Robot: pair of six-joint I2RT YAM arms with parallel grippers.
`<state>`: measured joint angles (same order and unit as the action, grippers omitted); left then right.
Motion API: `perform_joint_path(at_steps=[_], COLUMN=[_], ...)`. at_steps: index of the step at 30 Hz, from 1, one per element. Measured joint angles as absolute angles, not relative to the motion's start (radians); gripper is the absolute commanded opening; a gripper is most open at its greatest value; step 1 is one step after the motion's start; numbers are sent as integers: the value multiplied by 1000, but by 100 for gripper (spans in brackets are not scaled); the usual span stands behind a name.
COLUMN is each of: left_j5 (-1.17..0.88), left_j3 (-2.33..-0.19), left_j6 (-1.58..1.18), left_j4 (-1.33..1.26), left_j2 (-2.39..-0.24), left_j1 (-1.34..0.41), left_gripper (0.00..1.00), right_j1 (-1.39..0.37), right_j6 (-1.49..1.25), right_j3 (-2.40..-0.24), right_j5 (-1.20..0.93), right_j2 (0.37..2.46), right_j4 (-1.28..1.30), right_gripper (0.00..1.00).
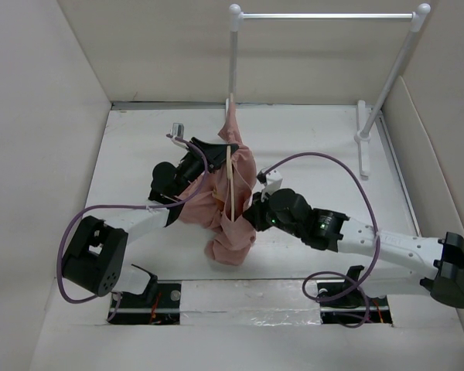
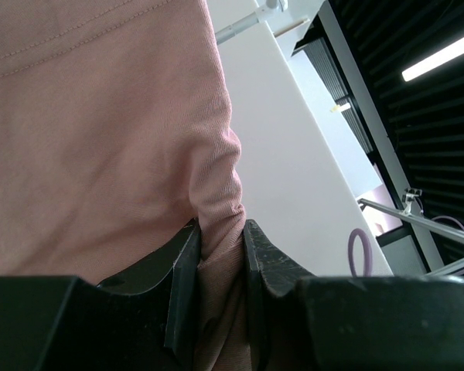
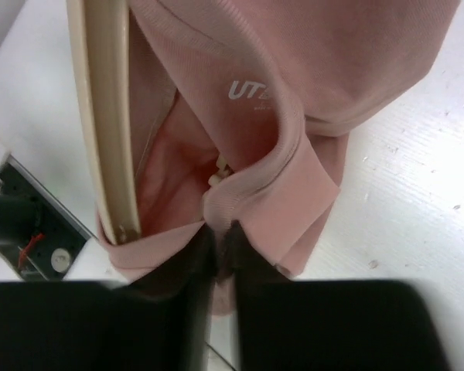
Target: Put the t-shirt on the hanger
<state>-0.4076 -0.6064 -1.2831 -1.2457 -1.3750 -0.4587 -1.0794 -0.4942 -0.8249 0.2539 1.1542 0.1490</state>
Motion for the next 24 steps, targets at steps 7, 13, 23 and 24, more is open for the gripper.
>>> perform_joint_path(at_steps=[7, 13, 23, 24], left_j5=[-389, -366, -362, -368], left_j3=[-606, -606, -607, -612], left_j6=[-1268, -1265, -1216, -1210], left_j4=[-1246, -1247, -1140, -1125], left_j2=[-1368, -1370, -1322, -1317], left_j1=[-459, -459, -456, -455], left_gripper=[0, 0, 0, 0], right_j1=[-1097, -1101, -1052, -1050], right_j6=[-486, -449, -403, -398], right_j3=[-846, -965, -1009, -1013], right_j5=[253, 216, 133, 133], right_j2=[1060, 1042, 1135, 1140], right_j4=[119, 94, 58, 75], right_gripper=[0, 0, 0, 0])
